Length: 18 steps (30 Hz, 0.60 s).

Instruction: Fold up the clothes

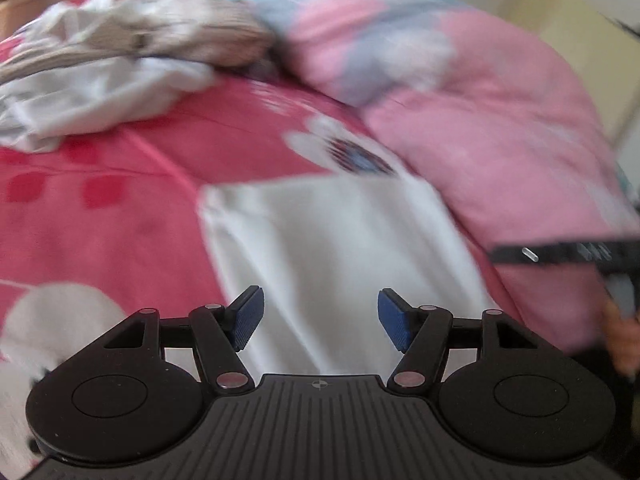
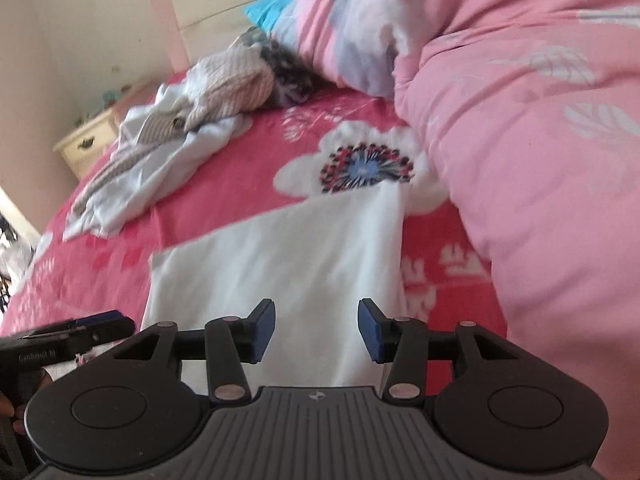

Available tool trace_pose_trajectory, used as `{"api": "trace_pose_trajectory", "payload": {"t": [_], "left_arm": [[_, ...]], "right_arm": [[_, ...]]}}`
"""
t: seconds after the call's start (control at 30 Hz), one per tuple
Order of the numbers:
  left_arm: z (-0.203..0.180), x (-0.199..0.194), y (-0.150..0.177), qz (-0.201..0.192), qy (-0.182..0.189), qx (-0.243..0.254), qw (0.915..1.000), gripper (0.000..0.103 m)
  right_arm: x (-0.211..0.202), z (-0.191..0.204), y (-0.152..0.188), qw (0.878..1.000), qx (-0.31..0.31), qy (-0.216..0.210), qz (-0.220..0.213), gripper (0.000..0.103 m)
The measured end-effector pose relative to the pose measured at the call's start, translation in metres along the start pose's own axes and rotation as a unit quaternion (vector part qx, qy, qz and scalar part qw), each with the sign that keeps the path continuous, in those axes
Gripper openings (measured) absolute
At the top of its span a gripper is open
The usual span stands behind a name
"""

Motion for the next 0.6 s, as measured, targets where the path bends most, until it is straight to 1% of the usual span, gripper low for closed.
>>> {"api": "trace_pose_trajectory", "payload": {"t": [0.1,0.2,0.33,0.43,0.6], "left_arm": [[0.023,0.012,-0.011,-0.017,-0.016,-0.058,0.998,0.064],[0.042,0.027,-0.017,-0.018,-0.018,-0.101,0.9946,0.064],[0.056,0.043,-0.017,-0.009,-0.005,-0.116,0.9932,0.064],[0.06,0.05,-0.016,-0.01,0.009,-0.116,0.9931,0.065],[0.073,0.061,-0.019,-0.016,0.042,-0.129,0.9906,0.066]], "right_arm": [[0.021,-0.016,-0.01,1.0,0.017,-0.01,0.005,0.051],[0.043,-0.032,-0.017,0.999,0.032,-0.014,0.015,0.053],[0.06,-0.051,-0.012,0.997,0.067,-0.009,0.034,0.057],[0.066,-0.06,-0.004,0.995,0.085,-0.021,0.044,0.062],[0.077,-0.07,0.0,0.991,0.117,-0.039,0.041,0.064]]}}
Point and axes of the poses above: each gripper's, at about its wrist camera, not at the fingertips, and x roughly the way its jaws point, z to its left, y to its underside, the point moved 1 cm from there along x, roughly the way its jaws point, and after that the axes turned 3 degrees about -z, right-handed, at the moved point
